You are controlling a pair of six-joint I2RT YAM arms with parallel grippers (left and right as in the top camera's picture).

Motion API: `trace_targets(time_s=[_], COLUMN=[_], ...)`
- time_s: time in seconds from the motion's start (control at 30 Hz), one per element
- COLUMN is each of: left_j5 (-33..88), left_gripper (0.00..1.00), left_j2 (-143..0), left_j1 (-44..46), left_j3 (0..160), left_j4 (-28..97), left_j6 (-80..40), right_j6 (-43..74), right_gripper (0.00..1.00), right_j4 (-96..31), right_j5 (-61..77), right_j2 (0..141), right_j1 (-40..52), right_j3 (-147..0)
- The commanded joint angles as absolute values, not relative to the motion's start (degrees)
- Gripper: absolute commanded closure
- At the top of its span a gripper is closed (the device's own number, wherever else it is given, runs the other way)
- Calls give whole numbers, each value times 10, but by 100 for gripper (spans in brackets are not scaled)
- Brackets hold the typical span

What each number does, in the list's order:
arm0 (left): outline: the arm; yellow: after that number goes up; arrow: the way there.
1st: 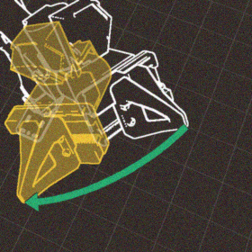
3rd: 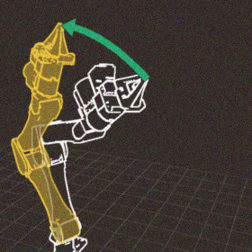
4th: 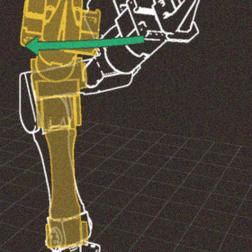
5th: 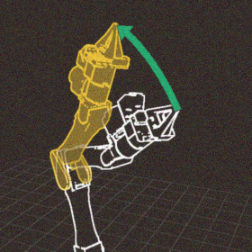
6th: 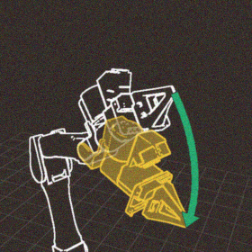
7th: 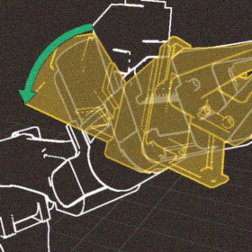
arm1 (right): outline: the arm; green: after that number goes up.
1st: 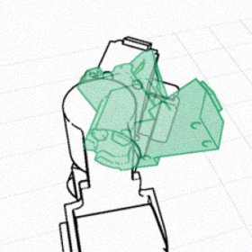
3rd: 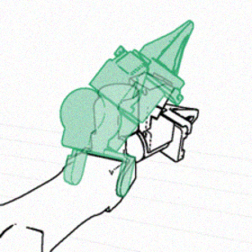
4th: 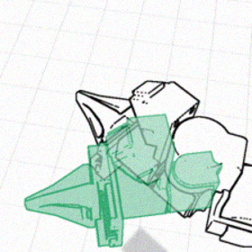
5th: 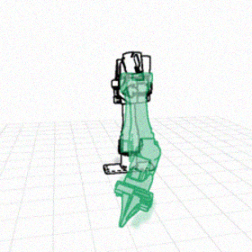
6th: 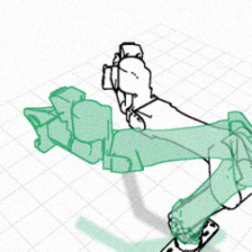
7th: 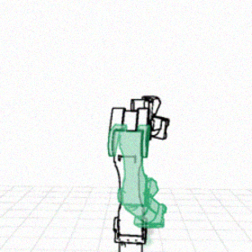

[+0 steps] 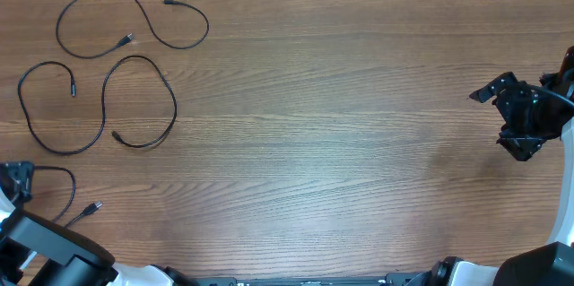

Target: Untangle cables

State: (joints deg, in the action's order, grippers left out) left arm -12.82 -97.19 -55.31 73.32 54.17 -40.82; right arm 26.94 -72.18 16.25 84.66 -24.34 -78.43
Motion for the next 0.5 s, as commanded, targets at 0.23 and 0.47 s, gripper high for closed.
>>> trace_targets(time_s=[0.23,0.47], left_j5=[-169,-73], left_gripper=[2,5], left_j2=[-983,-994], left_j1=[-616,-637], left_j3=[645,629], left_j4=[485,402], left_j6=[-463,-404], right_j6=[267,267], right_gripper=[0,0], right_j4=[-721,-721], right_j5=[161,161], right_j2=[842,842], right_j1=[-244,-244], right_j3=[-795,-795])
